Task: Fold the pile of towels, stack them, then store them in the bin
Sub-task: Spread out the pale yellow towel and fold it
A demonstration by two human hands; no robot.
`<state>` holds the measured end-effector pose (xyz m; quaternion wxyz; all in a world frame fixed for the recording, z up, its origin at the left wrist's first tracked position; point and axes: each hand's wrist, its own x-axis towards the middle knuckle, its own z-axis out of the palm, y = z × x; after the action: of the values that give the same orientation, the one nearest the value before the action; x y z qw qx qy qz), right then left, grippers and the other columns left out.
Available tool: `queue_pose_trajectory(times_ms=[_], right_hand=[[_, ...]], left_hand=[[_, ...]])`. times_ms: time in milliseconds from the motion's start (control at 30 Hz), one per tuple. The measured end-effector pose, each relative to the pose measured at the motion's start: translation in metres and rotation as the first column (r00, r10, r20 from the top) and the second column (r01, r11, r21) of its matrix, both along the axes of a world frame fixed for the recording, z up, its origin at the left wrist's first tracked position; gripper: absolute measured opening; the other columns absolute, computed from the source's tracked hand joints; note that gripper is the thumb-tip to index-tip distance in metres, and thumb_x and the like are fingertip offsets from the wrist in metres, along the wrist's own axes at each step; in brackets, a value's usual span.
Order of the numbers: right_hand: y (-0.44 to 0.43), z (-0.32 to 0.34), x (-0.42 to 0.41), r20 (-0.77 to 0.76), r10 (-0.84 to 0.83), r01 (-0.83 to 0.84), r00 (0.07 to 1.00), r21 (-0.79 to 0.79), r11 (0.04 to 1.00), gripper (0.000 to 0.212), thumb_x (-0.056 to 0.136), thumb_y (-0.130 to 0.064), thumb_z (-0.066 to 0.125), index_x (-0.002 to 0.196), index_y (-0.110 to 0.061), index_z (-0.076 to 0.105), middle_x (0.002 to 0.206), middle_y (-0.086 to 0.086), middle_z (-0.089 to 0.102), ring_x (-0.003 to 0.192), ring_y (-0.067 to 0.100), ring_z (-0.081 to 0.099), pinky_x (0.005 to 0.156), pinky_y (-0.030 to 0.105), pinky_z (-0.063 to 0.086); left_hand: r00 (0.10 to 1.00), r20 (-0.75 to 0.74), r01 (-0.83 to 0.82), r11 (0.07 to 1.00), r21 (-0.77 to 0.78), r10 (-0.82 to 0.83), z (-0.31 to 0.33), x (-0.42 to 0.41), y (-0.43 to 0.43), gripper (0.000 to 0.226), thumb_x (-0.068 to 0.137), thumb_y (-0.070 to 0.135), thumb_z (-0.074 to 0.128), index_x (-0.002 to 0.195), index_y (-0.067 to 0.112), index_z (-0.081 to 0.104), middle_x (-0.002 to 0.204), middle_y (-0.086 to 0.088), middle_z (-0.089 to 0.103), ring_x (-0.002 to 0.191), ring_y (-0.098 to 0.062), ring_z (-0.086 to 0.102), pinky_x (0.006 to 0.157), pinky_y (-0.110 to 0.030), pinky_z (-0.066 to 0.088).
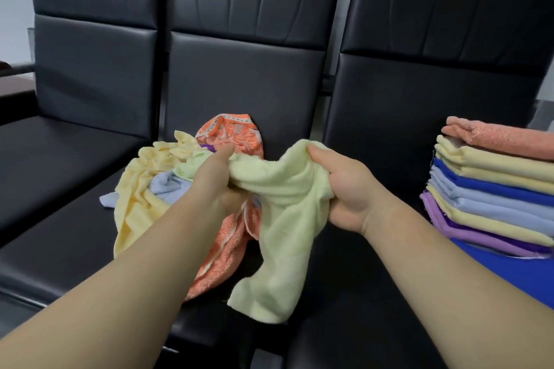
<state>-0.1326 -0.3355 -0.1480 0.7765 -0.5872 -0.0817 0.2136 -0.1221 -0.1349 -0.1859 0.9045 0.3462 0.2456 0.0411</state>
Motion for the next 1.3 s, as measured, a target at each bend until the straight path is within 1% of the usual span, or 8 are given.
queue_pose_trajectory(times_ms=[133,267,400,633,833,1000,1200,1300], right_hand=[[-0.034,-0.004,0.0,0.22,-0.133,0.206,0.966,-0.352,0.913,0.021,0.105,-0.032,0.06,0.113,-0.014,0.069,0.106,0.008,0.078,0.1,0.023,0.076,0.082,0.04,0.06],[-0.1,-0.011,-0.016,0.148,0.096,0.06,0.984,-0.792,0.607,0.034,0.091,-0.045,0.069,0.101,-0.013,0.071,0.1,0.01,0.078,0.093,0.031,0.076,0.076,0.045,0.058],[-0.155,-0.027,-0.037,-0.08,0.164,-0.129,0.983,-0.942,0.31,0.043,0.083,-0.052,0.074,0.097,-0.011,0.073,0.09,0.005,0.075,0.081,0.022,0.073,0.07,0.038,0.057],[-0.19,-0.067,-0.025,0.059,-0.177,0.16,0.982,-0.756,0.635,0.055,0.062,-0.053,0.078,0.098,-0.011,0.075,0.1,0.011,0.079,0.1,0.033,0.076,0.096,0.06,0.057],[-0.197,-0.076,-0.015,0.272,-0.208,0.342,0.94,-0.788,0.512,0.037,0.087,-0.048,0.077,0.111,-0.021,0.066,0.105,-0.007,0.069,0.091,0.013,0.066,0.078,0.035,0.053],[-0.198,-0.079,-0.031,0.574,-0.051,0.556,0.817,-0.763,0.33,0.028,0.086,-0.04,0.078,0.103,-0.035,0.056,0.109,-0.017,0.056,0.096,0.007,0.056,0.079,0.026,0.045],[-0.193,-0.107,-0.051,0.158,0.385,0.048,0.909,-0.959,0.28,0.031,0.086,-0.051,0.073,0.112,-0.04,0.062,0.108,-0.021,0.055,0.097,0.002,0.055,0.083,0.022,0.049],[-0.191,-0.121,-0.042,0.202,0.434,0.131,0.878,-0.973,0.188,0.021,0.095,-0.045,0.065,0.113,-0.034,0.066,0.111,-0.017,0.055,0.102,0.011,0.057,0.088,0.03,0.051]], left_hand=[[0.993,0.072,0.051,0.9,0.432,-0.091,0.006,0.008,-0.022,0.062,0.076,0.041,0.081,0.13,0.016,0.06,0.107,-0.017,0.074,0.095,-0.035,0.074,0.087,-0.06,0.059],[0.758,-0.065,0.471,0.476,0.743,-0.649,0.006,0.001,-0.082,0.031,0.091,0.029,0.074,0.119,0.021,0.066,0.111,-0.009,0.073,0.102,-0.028,0.072,0.094,-0.052,0.058],[0.661,-0.354,0.476,0.005,0.88,-0.661,-0.018,0.002,-0.13,0.037,0.089,0.044,0.073,0.118,0.022,0.065,0.097,-0.003,0.068,0.084,-0.015,0.064,0.077,-0.033,0.057],[0.48,-0.489,0.455,-0.27,0.849,-0.728,-0.028,-0.021,-0.152,0.037,0.082,0.041,0.082,0.109,0.021,0.066,0.1,0.007,0.067,0.085,-0.009,0.064,0.079,-0.029,0.054],[0.405,-0.643,0.302,-0.569,0.765,-0.65,-0.059,-0.025,-0.164,0.05,0.076,0.06,0.077,0.113,0.035,0.055,0.12,0.009,0.045,0.109,-0.017,0.055,0.097,-0.036,0.048],[0.561,-0.521,0.242,-0.474,0.846,-0.643,-0.082,-0.007,-0.18,0.046,0.086,0.049,0.072,0.128,0.037,0.057,0.122,0.012,0.05,0.112,-0.015,0.056,0.103,-0.038,0.046],[0.774,-0.299,0.214,-0.215,0.953,-0.558,-0.09,0.006,-0.184,0.04,0.083,0.041,0.073,0.115,0.038,0.05,0.104,0.013,0.064,0.094,-0.002,0.061,0.082,-0.03,0.052],[0.845,-0.23,0.123,-0.242,0.962,-0.482,-0.09,0.004,-0.176,0.06,0.082,0.039,0.077,0.13,0.03,0.042,0.12,0.008,0.051,0.107,-0.011,0.053,0.09,-0.033,0.048]])
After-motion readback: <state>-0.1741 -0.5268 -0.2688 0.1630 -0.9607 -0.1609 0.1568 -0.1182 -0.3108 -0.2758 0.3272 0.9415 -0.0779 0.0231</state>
